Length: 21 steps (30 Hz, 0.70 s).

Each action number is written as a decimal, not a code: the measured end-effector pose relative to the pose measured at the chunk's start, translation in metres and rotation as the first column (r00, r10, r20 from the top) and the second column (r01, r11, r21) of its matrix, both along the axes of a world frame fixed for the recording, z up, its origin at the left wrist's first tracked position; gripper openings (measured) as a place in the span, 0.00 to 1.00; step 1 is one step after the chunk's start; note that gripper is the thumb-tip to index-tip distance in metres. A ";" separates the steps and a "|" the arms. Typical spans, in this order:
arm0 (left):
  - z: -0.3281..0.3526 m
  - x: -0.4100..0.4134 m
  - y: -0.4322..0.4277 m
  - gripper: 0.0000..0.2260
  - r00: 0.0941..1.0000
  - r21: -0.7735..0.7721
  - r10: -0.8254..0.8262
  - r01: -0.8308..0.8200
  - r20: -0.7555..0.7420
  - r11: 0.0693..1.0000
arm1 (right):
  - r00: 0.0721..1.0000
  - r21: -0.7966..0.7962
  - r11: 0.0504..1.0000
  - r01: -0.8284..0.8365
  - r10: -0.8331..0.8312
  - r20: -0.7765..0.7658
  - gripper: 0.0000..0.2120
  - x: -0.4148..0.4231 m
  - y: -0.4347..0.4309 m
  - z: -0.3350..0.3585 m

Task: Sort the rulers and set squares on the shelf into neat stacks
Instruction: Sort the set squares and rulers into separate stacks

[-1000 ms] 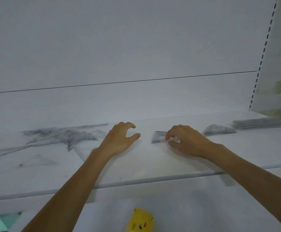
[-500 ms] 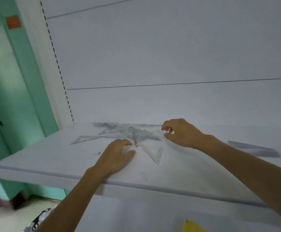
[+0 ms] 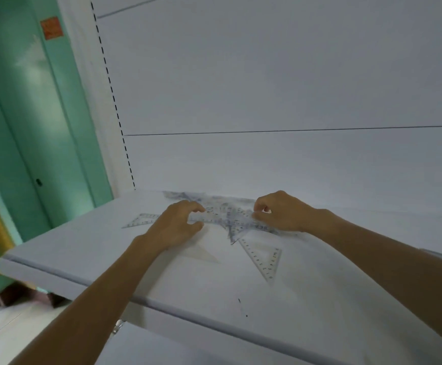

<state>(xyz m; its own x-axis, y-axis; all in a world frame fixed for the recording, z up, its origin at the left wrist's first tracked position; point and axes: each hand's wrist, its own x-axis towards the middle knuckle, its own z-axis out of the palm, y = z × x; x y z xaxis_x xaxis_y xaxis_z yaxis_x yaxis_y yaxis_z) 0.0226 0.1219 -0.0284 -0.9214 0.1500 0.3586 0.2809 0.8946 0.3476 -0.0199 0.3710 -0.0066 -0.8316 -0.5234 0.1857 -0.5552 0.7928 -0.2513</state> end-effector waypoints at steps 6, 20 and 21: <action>-0.005 -0.023 -0.005 0.17 0.997 -0.097 0.002 0.005 0.079 0.995 | 0.999 -0.018 1.000 0.003 -0.002 0.045 0.12 -0.013 -0.012 0.011; 0.001 -0.030 -0.029 0.16 0.941 -0.247 -0.313 0.335 0.125 0.909 | 0.972 0.048 0.976 0.212 -0.216 0.091 0.14 -0.010 -0.060 0.001; 0.001 -0.027 -0.034 0.16 0.942 -0.257 -0.312 0.334 0.124 0.907 | 0.967 0.080 0.968 0.236 -0.242 0.076 0.16 -0.010 -0.065 0.002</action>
<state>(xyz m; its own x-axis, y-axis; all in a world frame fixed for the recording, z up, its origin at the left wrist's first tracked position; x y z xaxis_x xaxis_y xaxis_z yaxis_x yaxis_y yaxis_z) -0.0039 0.0875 -0.0277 -0.8295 0.5247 0.1912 0.5520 0.8223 0.1381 -0.0299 0.3062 -0.0047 -0.9452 -0.3168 0.0792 -0.3266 0.9171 -0.2287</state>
